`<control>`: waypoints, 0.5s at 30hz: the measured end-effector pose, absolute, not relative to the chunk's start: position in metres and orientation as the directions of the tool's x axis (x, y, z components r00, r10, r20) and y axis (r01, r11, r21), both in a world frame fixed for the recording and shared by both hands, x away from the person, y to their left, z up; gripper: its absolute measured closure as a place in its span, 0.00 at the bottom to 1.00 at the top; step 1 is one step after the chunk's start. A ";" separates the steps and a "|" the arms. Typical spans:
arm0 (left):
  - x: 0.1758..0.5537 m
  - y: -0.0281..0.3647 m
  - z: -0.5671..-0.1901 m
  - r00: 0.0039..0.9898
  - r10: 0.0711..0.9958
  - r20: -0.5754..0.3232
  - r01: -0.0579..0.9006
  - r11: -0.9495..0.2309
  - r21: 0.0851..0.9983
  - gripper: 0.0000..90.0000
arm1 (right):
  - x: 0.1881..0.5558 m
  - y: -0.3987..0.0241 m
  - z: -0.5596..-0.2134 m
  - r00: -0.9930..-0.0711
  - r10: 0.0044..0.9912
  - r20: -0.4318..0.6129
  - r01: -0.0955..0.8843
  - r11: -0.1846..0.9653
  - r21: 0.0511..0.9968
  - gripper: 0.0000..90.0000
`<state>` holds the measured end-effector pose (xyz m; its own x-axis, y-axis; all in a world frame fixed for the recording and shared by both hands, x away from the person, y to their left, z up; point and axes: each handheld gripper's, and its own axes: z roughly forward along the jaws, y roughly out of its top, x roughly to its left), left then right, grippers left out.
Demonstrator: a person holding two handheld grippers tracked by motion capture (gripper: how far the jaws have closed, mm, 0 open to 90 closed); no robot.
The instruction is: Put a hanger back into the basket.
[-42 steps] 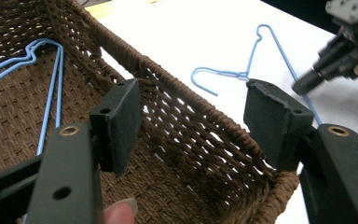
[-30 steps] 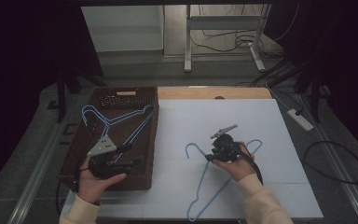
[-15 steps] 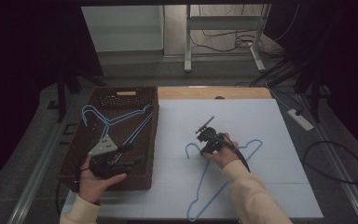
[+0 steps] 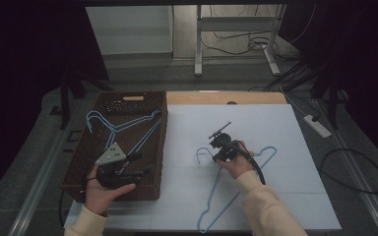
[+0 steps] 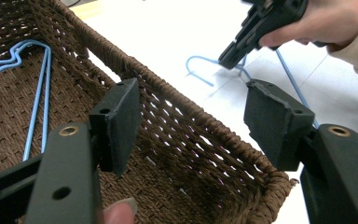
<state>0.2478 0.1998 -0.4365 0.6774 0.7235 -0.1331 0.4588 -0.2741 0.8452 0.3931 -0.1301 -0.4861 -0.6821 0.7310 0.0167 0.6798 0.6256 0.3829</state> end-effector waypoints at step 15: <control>0.247 0.179 -0.439 0.703 0.697 -0.141 0.465 -0.301 0.833 0.40 | 0.372 -0.153 -0.468 -0.685 0.727 0.055 0.626 0.548 0.555 0.96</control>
<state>0.2470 0.1791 -0.4387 0.7031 0.6971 -0.1406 0.4650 -0.3011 0.8325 0.3725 -0.1529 -0.4675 -0.6846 0.7268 0.0551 0.6262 0.5478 0.5548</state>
